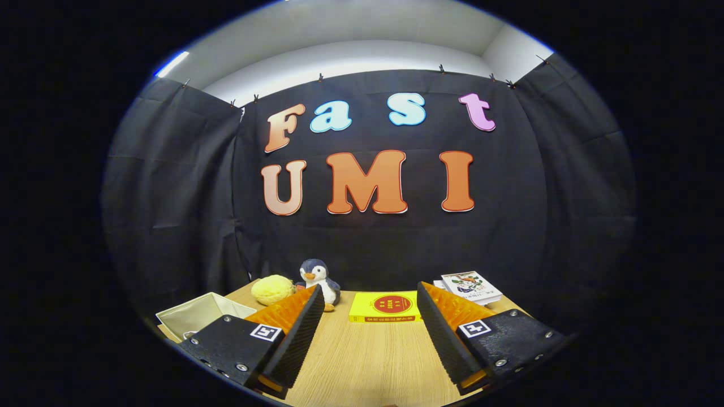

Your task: Open the storage box then place both shoes into the box .Put the left shoe in first, then the right shoe, with the right side of both shoes facing outward in a uniform manner.

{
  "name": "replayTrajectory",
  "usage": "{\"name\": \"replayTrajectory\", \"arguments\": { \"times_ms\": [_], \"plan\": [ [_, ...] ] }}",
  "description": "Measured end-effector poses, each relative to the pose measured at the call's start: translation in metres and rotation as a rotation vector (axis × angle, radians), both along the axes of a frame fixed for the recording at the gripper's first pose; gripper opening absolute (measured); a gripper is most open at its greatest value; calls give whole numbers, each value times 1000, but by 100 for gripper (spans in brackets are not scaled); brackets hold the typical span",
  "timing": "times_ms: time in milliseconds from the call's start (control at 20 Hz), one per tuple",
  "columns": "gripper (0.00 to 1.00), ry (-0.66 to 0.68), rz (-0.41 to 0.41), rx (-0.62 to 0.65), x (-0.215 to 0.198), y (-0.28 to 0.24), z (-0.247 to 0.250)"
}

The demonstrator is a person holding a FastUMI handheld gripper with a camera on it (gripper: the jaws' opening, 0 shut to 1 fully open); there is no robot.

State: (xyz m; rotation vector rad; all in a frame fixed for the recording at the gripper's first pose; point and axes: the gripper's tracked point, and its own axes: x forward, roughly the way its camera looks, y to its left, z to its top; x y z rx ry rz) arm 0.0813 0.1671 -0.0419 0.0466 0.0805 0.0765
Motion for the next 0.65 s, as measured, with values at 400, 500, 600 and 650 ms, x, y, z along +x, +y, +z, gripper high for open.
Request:
{"name": "replayTrajectory", "arguments": {
  "times_ms": [400,500,600,650],
  "plan": [
    [98,2,-34,12,0,-21,-2],
    [98,6,-31,16,-1,-19,-2],
    [98,-9,-31,14,-3,-19,1],
    [98,-13,-31,13,-2,-19,1]
  ]
}}
